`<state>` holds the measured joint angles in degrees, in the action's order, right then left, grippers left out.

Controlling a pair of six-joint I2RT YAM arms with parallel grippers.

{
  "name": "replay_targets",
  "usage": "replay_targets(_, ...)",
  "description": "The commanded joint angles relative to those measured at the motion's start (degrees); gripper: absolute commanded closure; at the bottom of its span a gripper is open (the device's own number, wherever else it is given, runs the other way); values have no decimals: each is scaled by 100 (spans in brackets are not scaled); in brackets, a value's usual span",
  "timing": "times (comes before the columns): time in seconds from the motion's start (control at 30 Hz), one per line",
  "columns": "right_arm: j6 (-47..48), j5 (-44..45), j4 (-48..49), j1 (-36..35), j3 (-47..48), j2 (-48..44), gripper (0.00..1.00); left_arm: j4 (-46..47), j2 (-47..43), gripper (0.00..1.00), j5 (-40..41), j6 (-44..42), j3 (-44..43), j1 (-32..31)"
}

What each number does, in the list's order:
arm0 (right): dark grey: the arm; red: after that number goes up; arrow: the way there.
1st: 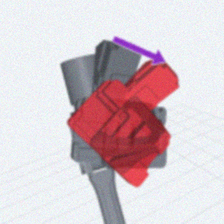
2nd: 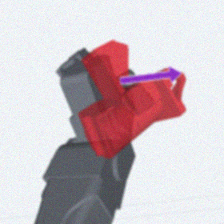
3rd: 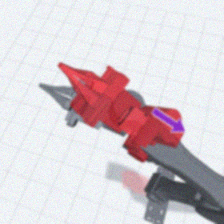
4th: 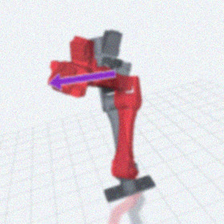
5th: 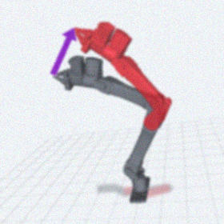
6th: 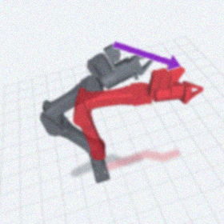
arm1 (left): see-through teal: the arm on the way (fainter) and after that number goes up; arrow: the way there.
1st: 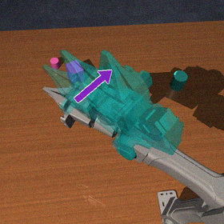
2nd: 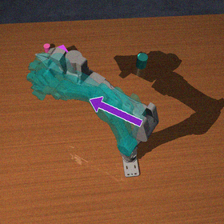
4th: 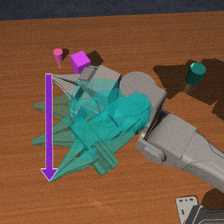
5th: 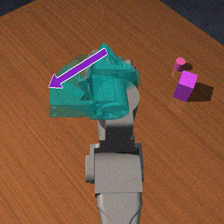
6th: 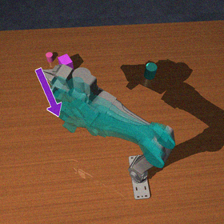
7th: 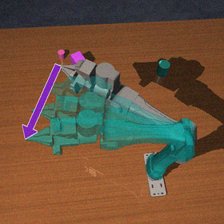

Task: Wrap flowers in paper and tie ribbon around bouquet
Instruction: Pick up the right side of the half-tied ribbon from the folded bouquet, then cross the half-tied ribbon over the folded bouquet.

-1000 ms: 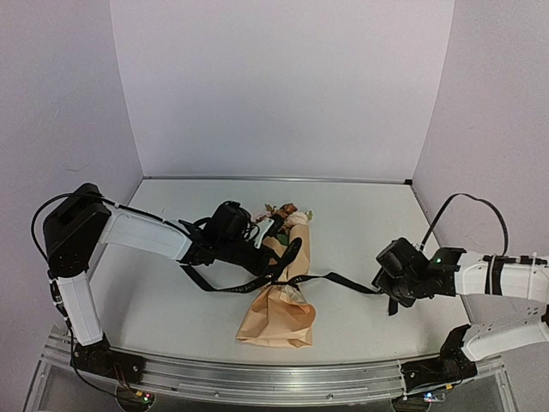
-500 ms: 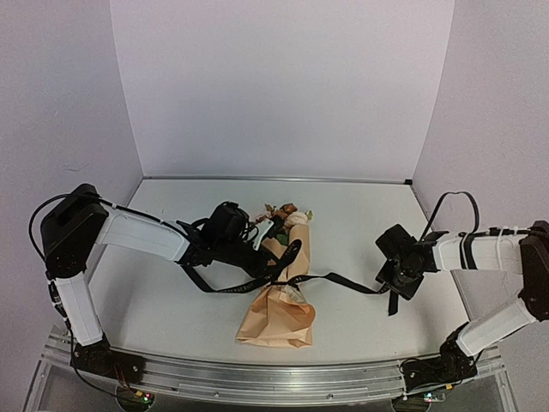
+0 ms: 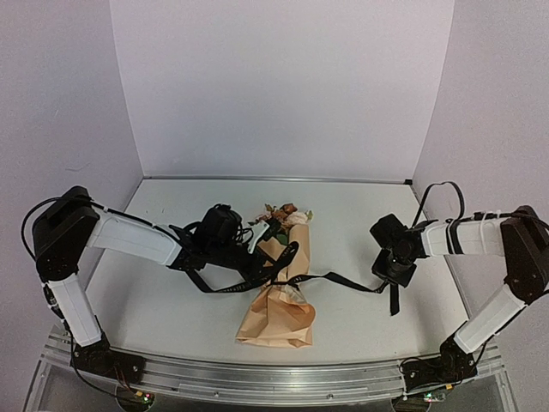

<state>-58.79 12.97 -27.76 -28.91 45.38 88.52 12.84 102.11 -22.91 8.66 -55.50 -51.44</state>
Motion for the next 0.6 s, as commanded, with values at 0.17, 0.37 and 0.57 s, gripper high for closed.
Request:
replay_targets(0.17,228,-128,-105,-58,898,4,100,646,-404,100,-242,-509,215,-34)
replay_targets(0.37,130,-301,-124,-373,1551,270,100,775,-374,100,-404,-589,290,-42)
replay_targets(0.57,-62,-546,-125,-852,2959,821,100,885,-384,99,-439,-672,354,-42)
